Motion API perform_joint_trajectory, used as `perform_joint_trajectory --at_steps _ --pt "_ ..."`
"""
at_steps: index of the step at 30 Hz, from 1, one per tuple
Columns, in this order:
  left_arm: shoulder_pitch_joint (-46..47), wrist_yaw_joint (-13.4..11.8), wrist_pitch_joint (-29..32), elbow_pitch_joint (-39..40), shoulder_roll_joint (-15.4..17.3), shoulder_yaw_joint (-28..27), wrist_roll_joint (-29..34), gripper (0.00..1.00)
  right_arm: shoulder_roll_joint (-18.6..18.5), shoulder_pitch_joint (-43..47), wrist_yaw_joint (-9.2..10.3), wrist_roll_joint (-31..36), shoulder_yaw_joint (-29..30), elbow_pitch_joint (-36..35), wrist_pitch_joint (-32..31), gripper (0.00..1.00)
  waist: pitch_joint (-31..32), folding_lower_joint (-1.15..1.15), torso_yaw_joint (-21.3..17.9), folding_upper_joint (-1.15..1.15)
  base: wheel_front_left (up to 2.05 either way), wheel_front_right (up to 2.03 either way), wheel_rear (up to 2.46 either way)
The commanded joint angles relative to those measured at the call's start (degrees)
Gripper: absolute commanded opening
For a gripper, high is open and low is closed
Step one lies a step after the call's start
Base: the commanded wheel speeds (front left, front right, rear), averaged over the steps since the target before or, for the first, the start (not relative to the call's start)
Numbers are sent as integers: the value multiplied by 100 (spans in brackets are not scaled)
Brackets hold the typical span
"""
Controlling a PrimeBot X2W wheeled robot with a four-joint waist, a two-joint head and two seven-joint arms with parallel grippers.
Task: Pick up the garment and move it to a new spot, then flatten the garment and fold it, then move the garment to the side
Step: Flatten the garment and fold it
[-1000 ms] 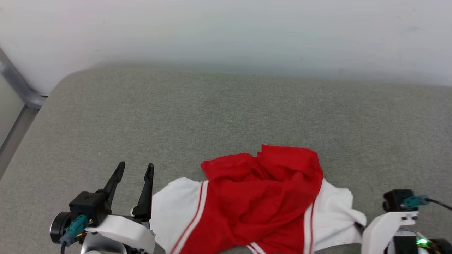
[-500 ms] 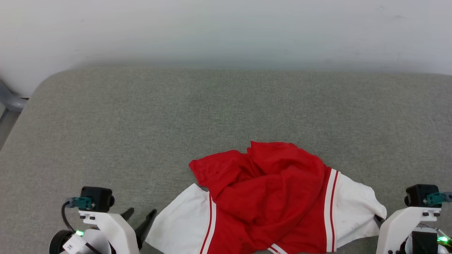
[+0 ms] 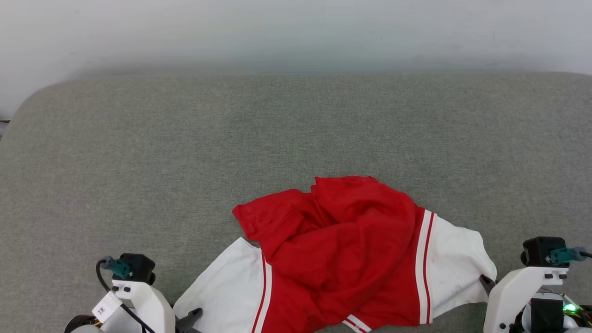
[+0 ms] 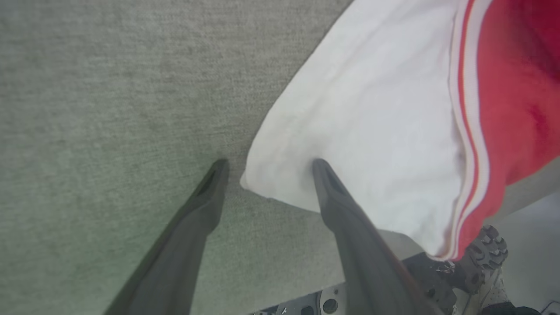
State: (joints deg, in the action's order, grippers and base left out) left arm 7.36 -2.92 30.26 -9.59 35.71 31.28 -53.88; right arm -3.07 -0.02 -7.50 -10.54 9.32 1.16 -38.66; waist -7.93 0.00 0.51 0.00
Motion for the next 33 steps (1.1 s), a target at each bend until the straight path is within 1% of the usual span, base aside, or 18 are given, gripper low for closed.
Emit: perform_joint_trajectory --at_steps 1,2,3,4,6,8,11,14,15,18,20,24,27,30,33 --pt "-56 124 203 -206 -137 247 -8 81 18 -83 2 -7 -5 12 40 0 -10 0 -23 0 0 0 0" --pt "-42 174 263 -253 -180 312 -12 35 19 -82 2 -9 0 16 50 0 -9 0 -31 0 0 0 0" --pt "-18 232 272 -288 -231 356 -13 5 19 -79 2 -10 4 21 52 0 -5 0 -37 0 0 0 0" --pt "12 263 273 -328 -275 387 -7 0 20 -79 2 -11 12 18 64 0 1 0 -41 0 0 0 0" --pt "54 306 215 -377 -372 415 -18 0 22 -64 2 -13 21 30 80 0 30 0 -45 0 0 0 0" --pt "80 312 129 -442 -377 410 36 0 22 -30 2 -16 34 37 88 0 77 0 -48 0 0 0 0" --pt "110 255 -58 -501 -383 362 120 0 24 30 2 -37 46 25 116 0 157 0 -45 0 0 0 0" --pt "156 152 -413 -409 -343 210 257 0 22 42 2 -16 46 -55 215 0 238 0 -36 0 0 0 0" --pt "156 152 -413 -409 -343 210 257 0 22 42 2 -16 46 -55 215 0 238 0 -36 0 0 0 0" --pt "183 -32 -802 -182 -237 -25 372 0 22 -34 2 18 37 -194 415 0 323 0 -24 0 0 0 0" --pt "247 -173 -1172 26 -210 -220 490 0 20 -137 2 0 51 -297 549 0 365 0 -13 0 0 0 0" --pt "405 -353 -1754 465 -156 -520 696 0 20 -325 2 49 42 -500 725 0 444 0 5 0 0 0 0" --pt "635 -527 -2077 770 -160 -690 886 0 8 -596 2 141 95 -593 905 0 489 0 15 0 0 0 0" --pt "943 -635 -2300 938 -201 -823 1043 0 -22 -933 2 206 73 -613 1009 0 524 0 16 0 0 0 0" --pt "1377 -672 -2448 952 -313 -933 1103 0 -121 -1356 2 297 24 -546 1080 0 522 0 13 0 0 0 0"
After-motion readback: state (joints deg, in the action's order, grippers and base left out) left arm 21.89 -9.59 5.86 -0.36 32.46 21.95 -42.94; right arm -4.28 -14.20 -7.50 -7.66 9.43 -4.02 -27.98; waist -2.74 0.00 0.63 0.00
